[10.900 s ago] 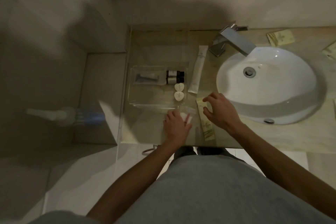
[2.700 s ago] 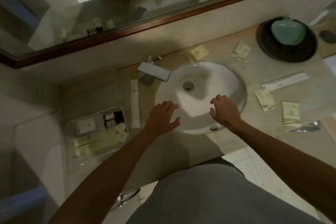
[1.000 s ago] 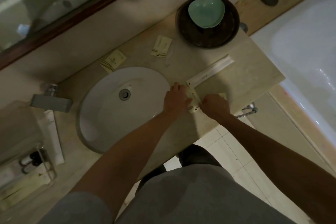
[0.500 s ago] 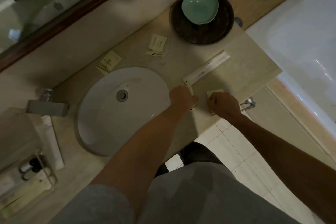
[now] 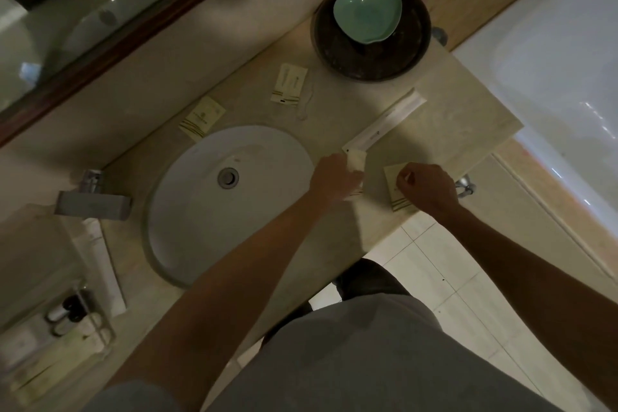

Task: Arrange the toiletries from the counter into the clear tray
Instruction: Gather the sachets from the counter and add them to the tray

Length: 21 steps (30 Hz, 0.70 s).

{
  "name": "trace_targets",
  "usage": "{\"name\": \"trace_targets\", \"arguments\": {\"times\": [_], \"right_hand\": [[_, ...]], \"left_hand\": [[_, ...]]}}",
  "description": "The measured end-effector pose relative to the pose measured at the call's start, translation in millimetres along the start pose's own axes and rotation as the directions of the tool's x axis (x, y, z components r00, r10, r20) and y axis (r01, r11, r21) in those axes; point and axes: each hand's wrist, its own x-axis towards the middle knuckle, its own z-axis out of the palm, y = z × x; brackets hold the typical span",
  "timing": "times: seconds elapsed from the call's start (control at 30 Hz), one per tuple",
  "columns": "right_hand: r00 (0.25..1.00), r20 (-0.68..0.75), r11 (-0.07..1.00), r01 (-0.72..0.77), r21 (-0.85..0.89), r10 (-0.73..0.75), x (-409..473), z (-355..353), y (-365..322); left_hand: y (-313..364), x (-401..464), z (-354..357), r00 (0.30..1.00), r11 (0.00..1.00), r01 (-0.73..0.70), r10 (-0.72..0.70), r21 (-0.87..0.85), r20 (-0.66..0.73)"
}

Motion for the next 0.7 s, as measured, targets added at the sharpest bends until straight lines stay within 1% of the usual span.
{"name": "trace_targets", "arguments": {"times": [0.07,0.13,0.2,0.23,0.3,0.33,0.4,0.47,0.57,0.63,0.7], "right_hand": [[1.0,0.008,1.0,-0.01,-0.004,0.01,-0.2,-0.8,2.6],[1.0,0.019,1.0,-0.013,-0.01,0.013,0.2,-0.3,3.2],[1.0,0.015,1.0,-0.014,-0.019,0.014,1.0,-0.7,1.8],[1.0,0.01,1.0,-0.013,-0.018,0.013,1.7,-0.8,1.4],[1.0,-0.003,1.0,-0.018,-0.012,0.018,2.8,-1.9,0.9],[1.0,-0.013,1.0,-0.026,-0.012,0.026,3.0,-3.2,0.5],[0.998,-0.038,0.999,-0.049,-0.002,0.049,4.3,-5.4,1.3],[0.995,-0.06,0.997,-0.077,-0.014,0.076,5.8,-8.5,2.7],[0.991,-0.079,0.993,-0.109,-0.034,0.106,7.5,-13.2,5.7],[0.989,-0.091,0.992,-0.124,-0.033,0.12,8.3,-14.8,8.3],[0.986,-0.093,0.99,-0.138,-0.027,0.135,8.6,-15.0,12.7]], "left_hand": [[-13.8,-1.5,0.2,0.997,0.995,0.004,0.003,-0.097,0.078],[-31.7,-1.3,4.4,0.991,0.996,0.069,-0.061,-0.058,0.122],[-44.6,-2.1,6.0,0.982,0.988,0.155,-0.155,0.008,0.104],[-45.2,-5.2,4.3,0.982,0.985,0.169,-0.172,0.048,0.079],[-41.8,-11.1,2.1,0.992,0.976,0.125,-0.128,0.177,0.005],[-40.0,-13.0,2.9,0.996,0.966,0.081,-0.072,0.246,-0.043],[-32.2,-17.3,8.3,0.993,0.948,-0.01,0.048,0.318,-0.111],[-17.4,-18.5,19.0,0.983,0.946,-0.095,0.138,0.31,-0.122],[16.7,-15.1,39.2,0.97,0.952,-0.205,0.229,0.227,-0.082],[38.6,-9.2,49.6,0.961,0.948,-0.254,0.27,0.191,-0.062],[53.3,0.8,59.6,0.962,0.942,-0.257,0.27,0.215,-0.03]]}}
